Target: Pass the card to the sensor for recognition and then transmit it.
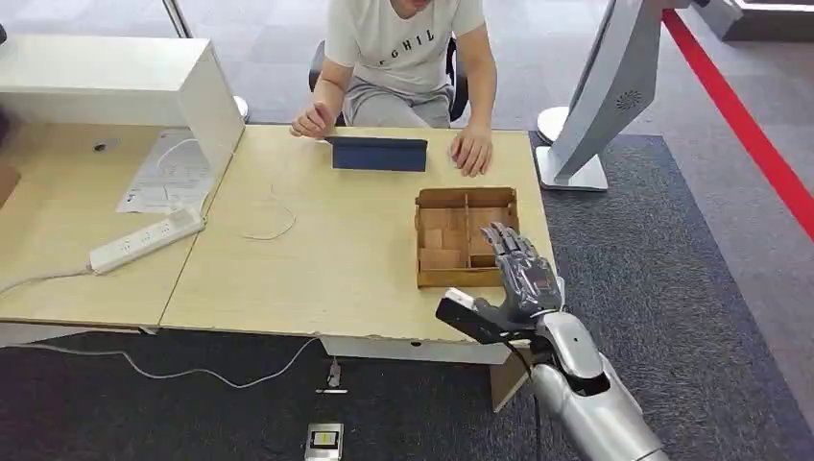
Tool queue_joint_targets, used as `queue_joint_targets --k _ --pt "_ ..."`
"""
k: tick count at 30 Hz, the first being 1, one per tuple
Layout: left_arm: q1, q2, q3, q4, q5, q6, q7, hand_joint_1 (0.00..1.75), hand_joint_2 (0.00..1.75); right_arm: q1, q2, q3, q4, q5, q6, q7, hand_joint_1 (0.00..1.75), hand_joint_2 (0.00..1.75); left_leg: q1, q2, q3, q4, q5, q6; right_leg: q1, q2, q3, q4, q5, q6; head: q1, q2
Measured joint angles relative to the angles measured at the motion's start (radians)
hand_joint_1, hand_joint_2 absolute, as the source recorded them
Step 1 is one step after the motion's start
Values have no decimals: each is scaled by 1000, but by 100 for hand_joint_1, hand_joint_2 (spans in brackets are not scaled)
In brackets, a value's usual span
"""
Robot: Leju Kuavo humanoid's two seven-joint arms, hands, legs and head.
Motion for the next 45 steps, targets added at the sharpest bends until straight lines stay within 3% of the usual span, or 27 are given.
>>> queue_joint_targets --k 19,45 --pt "5 0 0 0 18 3 30 0 0 -114 58 -10 231 88 -16 -47 0 175 0 0 0 0 0 0 0 0 0 0 0 0 0 0" --pt "7 5 0 0 15 3 41 0 0 -161 55 -56 403 107 -52 -92 0 175 0 0 0 0 0 0 0 0 0 0 0 0 0 0"
